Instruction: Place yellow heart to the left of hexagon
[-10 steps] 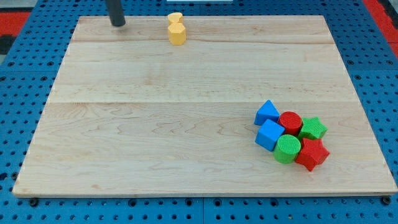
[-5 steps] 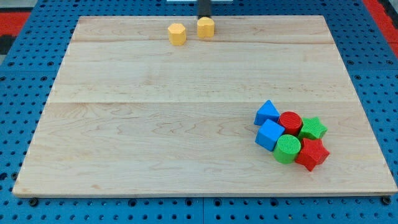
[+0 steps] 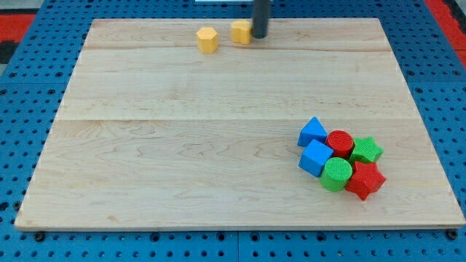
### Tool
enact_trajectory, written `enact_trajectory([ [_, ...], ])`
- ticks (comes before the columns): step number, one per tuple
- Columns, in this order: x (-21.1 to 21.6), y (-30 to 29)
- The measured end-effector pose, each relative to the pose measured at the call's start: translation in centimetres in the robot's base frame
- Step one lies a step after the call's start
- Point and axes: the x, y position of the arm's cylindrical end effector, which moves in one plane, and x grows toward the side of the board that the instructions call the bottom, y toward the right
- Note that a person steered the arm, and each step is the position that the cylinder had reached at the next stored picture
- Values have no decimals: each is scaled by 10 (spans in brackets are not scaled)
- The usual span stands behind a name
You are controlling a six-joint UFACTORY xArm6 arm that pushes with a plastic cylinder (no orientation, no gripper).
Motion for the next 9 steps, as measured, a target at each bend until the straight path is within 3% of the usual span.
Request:
enact_trajectory([
  [2, -39, -5],
  [3, -24, -55],
  [4, -18, -59],
  [5, -42, -75],
  [6, -23, -112],
  [7, 7, -108],
  [9, 50, -38],
])
